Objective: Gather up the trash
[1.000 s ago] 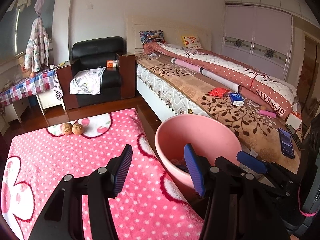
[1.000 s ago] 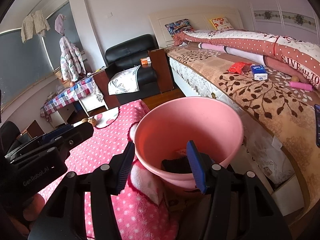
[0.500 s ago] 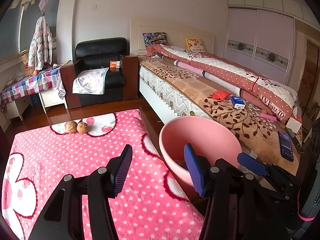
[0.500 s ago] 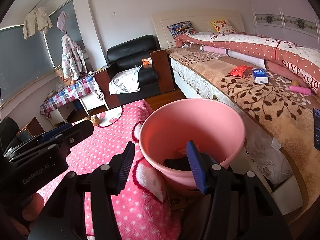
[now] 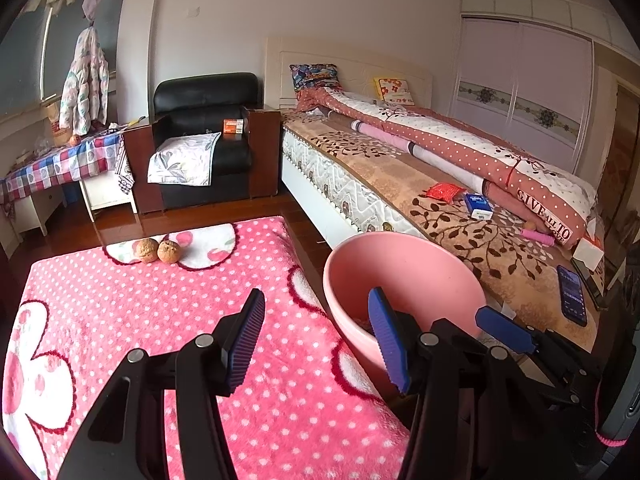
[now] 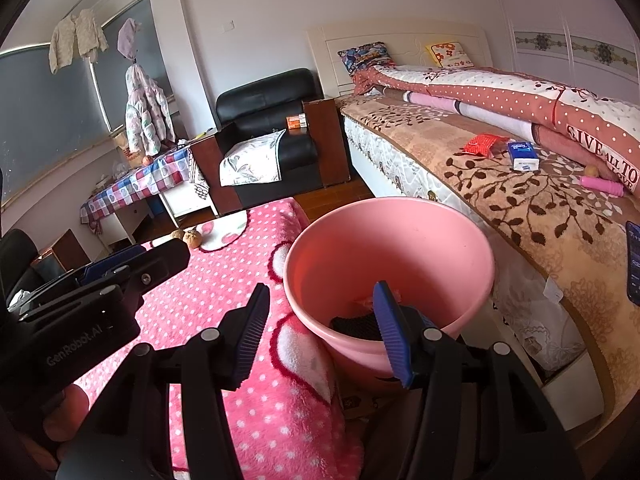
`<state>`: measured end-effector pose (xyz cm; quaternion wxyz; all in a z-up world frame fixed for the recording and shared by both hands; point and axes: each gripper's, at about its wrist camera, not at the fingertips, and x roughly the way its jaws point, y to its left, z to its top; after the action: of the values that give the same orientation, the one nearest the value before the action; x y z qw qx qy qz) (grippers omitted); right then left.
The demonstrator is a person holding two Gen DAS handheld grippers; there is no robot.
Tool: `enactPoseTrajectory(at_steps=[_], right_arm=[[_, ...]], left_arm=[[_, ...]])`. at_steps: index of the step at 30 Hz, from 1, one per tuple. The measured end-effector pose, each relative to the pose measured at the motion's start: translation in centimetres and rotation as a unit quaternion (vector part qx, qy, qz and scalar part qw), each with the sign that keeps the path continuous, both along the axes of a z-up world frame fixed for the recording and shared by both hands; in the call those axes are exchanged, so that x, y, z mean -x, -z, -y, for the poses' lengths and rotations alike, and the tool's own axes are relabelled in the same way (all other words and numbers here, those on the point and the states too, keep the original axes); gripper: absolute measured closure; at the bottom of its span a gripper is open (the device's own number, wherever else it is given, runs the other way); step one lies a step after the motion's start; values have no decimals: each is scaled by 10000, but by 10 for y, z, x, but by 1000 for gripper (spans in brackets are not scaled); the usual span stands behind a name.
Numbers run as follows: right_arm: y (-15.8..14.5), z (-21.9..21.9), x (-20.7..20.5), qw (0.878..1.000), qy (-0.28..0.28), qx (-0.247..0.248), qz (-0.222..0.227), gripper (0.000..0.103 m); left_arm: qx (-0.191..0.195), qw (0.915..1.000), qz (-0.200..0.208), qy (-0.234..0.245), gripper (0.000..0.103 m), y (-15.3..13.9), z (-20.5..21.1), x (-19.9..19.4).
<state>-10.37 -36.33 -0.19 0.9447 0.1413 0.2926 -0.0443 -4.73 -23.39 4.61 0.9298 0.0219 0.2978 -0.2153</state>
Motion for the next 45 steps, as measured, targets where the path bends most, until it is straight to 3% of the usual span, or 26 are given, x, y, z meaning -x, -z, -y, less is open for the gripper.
enactPoseTrajectory(at_steps=[45], right_arm=[[6,-5,-4,9999,-54,8,-94,49]], left_arm=[[25,10000,-58,-12,49,4,-3,-1]])
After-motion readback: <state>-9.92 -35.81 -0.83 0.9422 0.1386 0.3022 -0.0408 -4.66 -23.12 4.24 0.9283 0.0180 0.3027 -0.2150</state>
